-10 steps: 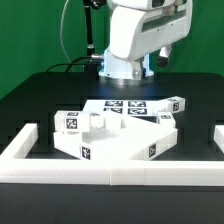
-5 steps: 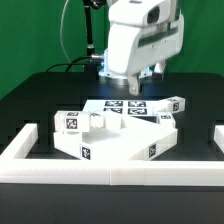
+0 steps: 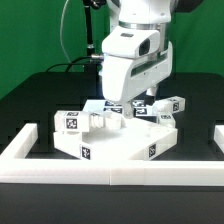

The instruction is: Assemble one leg

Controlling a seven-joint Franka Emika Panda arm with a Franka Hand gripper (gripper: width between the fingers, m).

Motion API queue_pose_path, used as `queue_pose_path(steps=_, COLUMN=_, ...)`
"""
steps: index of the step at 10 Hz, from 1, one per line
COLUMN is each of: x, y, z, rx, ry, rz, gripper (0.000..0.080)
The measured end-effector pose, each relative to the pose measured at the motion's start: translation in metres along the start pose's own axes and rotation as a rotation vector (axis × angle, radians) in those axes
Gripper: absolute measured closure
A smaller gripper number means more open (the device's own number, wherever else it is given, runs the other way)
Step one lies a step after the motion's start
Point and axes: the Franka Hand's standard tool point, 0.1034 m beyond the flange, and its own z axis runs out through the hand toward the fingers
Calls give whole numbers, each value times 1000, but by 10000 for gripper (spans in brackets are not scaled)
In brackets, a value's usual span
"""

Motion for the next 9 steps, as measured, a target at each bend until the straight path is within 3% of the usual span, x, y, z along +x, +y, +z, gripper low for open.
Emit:
queue_pose_path(steps=3, x=-4, y=-5, z=5, rx=7, ry=-5, rz=1, gripper=150)
queue_pose_path(steps=4, x=-6, y=-7, z=14, rx=-11, ry=11, rz=-1, gripper=150)
queue_pose_path(steps=6, x=-9, y=-11, z=35, rx=-1, ry=9, rz=2, gripper=150)
queue_pose_path(steps=9, x=-10, y=-12, z=42, rx=2, ry=9, rz=3, gripper=150)
